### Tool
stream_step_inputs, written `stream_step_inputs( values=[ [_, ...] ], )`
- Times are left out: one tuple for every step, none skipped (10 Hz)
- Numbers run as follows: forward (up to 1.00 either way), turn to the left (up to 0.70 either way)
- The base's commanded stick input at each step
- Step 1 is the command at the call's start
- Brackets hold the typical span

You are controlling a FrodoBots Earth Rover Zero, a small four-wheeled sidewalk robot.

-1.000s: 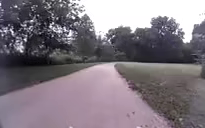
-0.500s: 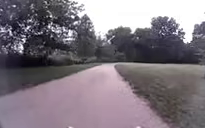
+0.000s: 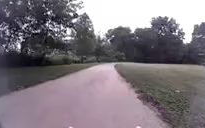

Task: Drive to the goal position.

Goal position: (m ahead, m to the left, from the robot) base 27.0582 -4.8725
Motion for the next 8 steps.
stream_step_inputs(
  values=[
    [0.70, 0.00],
    [0.70, 0.00],
    [0.70, 0.00],
    [0.70, 0.00],
    [0.70, 0.00],
    [0.70, 0.00],
    [0.70, 0.00],
    [0.70, 0.00]
  ],
)
